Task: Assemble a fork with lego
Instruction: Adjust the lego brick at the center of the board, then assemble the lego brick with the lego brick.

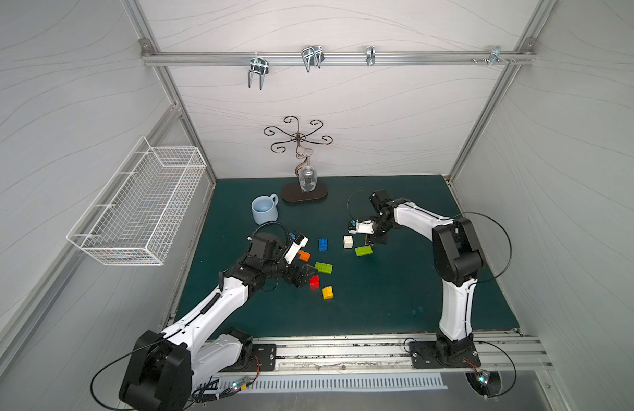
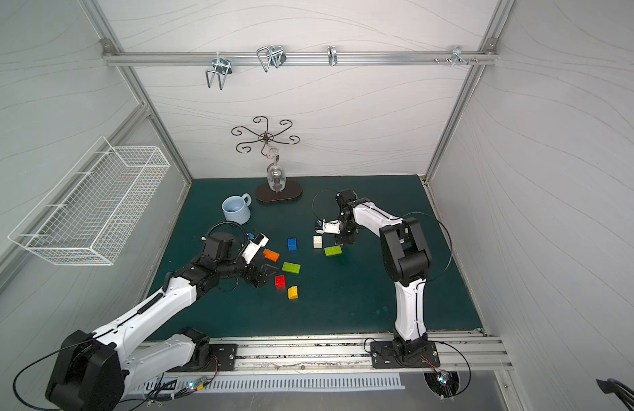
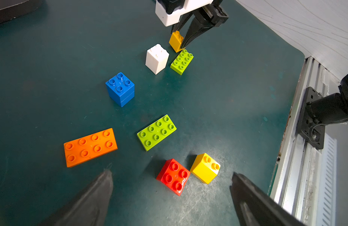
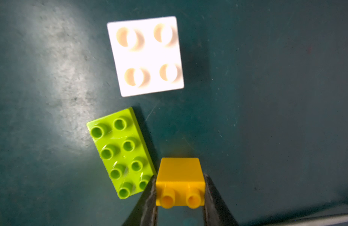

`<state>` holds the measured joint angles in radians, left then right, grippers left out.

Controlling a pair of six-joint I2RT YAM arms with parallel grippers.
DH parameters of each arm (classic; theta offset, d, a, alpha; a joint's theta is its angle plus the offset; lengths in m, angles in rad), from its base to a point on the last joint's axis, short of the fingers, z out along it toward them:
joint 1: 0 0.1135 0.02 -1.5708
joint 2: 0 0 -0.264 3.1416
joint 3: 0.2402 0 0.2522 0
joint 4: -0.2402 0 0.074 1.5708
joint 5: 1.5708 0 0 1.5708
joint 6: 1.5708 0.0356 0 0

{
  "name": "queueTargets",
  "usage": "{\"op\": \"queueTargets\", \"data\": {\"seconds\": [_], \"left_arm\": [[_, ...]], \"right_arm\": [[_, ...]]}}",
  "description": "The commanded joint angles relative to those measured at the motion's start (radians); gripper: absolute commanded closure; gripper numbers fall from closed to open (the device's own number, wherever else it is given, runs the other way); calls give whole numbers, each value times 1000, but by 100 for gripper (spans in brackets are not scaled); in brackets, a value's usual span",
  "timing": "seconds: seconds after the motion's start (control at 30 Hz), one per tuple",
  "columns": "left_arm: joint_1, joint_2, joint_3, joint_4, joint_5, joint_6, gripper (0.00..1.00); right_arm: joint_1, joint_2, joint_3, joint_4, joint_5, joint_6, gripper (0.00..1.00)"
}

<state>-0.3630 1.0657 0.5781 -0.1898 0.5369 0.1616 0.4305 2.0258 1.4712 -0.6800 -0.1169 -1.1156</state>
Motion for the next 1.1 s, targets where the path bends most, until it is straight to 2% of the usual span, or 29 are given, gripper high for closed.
{"op": "queueTargets", "data": {"seconds": [0.0,0.4,0.53,0.8,1.07], "left_arm": [[-5,8,6,47,8,4,0],[-4,12,3,56,12,3,0],[-7,13,3,58,12,3,0],[-8,13,0,66,19,3,0],[-15,19,0,63,17,9,0]], "right_arm": [[5,-29,-36,-36,-19,4,100],[7,-100,-80,-56,-24,68,100],[11,-126,-55,-84,-37,136,100],[44,-232,-134,-69,-73,245,100],[102,-250,-175,-55,-56,377,100]]}}
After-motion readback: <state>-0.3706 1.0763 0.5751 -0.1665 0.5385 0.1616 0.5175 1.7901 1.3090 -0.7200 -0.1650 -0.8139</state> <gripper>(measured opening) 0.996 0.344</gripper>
